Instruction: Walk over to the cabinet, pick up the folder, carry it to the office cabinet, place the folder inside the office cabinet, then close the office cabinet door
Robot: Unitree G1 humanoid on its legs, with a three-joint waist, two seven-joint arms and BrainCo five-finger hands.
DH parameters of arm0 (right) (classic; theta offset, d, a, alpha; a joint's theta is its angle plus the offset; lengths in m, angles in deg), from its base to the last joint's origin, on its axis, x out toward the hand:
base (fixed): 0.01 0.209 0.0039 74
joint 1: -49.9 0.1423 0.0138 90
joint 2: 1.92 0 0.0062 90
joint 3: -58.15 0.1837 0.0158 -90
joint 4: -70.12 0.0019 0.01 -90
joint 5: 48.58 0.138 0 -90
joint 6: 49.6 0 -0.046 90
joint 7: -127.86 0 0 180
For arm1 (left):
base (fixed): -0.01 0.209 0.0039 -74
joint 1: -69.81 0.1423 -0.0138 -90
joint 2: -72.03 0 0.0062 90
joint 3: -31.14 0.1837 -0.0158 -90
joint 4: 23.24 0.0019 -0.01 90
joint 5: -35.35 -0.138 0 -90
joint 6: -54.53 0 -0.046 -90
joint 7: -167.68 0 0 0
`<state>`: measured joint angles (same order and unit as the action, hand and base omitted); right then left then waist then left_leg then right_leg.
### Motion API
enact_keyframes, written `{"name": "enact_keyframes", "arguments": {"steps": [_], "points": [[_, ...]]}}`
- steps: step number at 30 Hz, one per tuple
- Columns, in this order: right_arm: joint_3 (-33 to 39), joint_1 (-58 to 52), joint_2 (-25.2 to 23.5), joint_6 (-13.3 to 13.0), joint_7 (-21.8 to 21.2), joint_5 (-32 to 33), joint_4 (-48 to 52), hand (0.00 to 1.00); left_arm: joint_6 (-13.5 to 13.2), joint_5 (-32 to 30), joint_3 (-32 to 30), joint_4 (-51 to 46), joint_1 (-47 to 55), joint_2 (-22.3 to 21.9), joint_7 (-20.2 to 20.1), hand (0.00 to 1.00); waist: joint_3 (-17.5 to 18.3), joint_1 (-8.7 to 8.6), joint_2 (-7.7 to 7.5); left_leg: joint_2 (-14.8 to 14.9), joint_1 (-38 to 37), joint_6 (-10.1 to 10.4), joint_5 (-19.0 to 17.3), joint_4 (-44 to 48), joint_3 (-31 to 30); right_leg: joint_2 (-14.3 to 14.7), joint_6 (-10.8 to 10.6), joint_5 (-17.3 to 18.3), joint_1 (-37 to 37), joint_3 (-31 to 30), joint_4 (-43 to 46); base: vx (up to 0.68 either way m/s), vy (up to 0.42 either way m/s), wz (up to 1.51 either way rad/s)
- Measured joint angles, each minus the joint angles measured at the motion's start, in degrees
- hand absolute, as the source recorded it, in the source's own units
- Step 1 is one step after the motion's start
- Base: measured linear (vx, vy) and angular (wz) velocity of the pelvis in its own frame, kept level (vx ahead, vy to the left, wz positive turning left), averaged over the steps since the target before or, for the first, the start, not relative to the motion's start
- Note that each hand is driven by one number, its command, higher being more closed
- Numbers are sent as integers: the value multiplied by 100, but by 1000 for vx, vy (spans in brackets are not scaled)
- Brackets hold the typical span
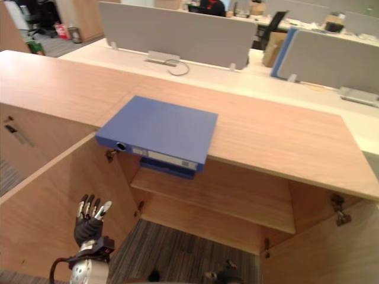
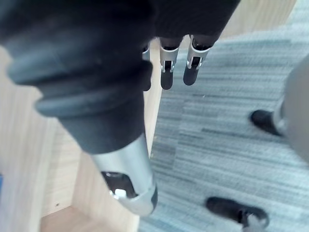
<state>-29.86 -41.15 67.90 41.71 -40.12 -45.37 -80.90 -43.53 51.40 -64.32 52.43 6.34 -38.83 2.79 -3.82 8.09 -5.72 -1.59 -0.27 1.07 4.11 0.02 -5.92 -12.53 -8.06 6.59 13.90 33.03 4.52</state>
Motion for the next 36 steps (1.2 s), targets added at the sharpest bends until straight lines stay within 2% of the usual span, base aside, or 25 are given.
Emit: {"name": "enact_keyframes", "arguments": {"steps": [1,2,5,10,12,13,15,19,21,24,26,28,32,36], "points": [[41,16,0,-18,-22,38,2,0,0,-178,-73,-75,19,-7,99,0,4,48,-1,-7,10,-5,6,9,-11,-3,1,-1,2,12,4,-10,22,14],[73,20,-3,-47,-3,39,-11,0,-14,-648,-365,-290,128,-64,432,0,1,117,-14,-26,10,-19,14,15,-19,-19,0,-2,20,8,8,-10,27,7],[61,-14,-7,-46,54,30,-125,0,24,-1240,-467,-335,175,-92,882,0,-1,117,-23,-71,5,-22,3,25,-30,-58,0,-3,39,7,13,-3,8,1],[14,-28,-8,-73,153,30,-203,0,175,-2657,198,-840,32,-11,1549,0,-3,108,-39,-96,-31,-34,2,18,-16,-87,2,-3,63,0,18,-29,19,-2],[11,-37,-8,-90,199,14,-206,0,197,-3527,503,-1199,-133,64,1942,0,12,81,-14,-90,-85,-36,5,-9,17,-83,3,-2,95,-23,-3,-36,8,-7],[10,-37,-8,-93,200,12,-206,0,199,-3636,533,-1234,-148,71,1978,0,20,78,-25,-88,-86,-36,7,-11,20,-81,3,-2,94,-25,-7,-26,4,-6],[6,-44,-7,-128,204,7,-218,0,203,-4400,725,-1430,-287,138,2146,0,26,61,-29,-53,-84,-33,41,-73,52,-55,5,-1,48,-68,-32,-16,0,-6],[-239,-80,4,-146,204,-24,-261,0,285,-5161,893,-1443,-572,526,2230,0,111,67,-27,46,-77,-9,75,-193,227,62,58,-53,-79,-297,-168,5,-22,-29],[-202,-57,9,-194,180,-233,-415,0,323,-5866,977,-1391,-998,1384,2141,0,197,10,-32,93,-87,-3,68,-196,328,152,85,-79,-107,-463,-254,36,-47,-26],[-195,16,71,-269,62,-243,-525,0,353,-6355,708,-878,-1407,1929,1963,0,243,-93,34,128,-105,1,66,-223,378,196,98,-87,-121,-577,-304,12,-20,-12],[-196,33,100,-277,13,-243,-534,0,377,-6513,538,-558,-1466,2163,1896,0,260,-99,99,163,-201,4,83,-329,471,227,139,-113,-131,-697,-329,-4,-1,-28],[-195,37,161,-292,-68,-240,-534,0,460,-6677,341,-42,-1562,2622,1808,0,270,-118,144,199,-344,1,130,-495,565,257,155,-122,-134,-824,-357,-14,-2,-29],[-154,46,296,-296,-113,-241,-532,0,555,-6805,155,451,-1749,2919,1684,0,242,-163,185,196,-378,1,129,-502,577,257,176,-114,-107,-840,-374,-5,-1,-3],[-140,51,382,-296,-188,-246,-533,0,575,-6869,88,528,-1751,3154,1631,0,216,-179,225,199,-397,2,130,-504,607,268,202,-102,-95,-884,-413,-19,5,-4]]}}
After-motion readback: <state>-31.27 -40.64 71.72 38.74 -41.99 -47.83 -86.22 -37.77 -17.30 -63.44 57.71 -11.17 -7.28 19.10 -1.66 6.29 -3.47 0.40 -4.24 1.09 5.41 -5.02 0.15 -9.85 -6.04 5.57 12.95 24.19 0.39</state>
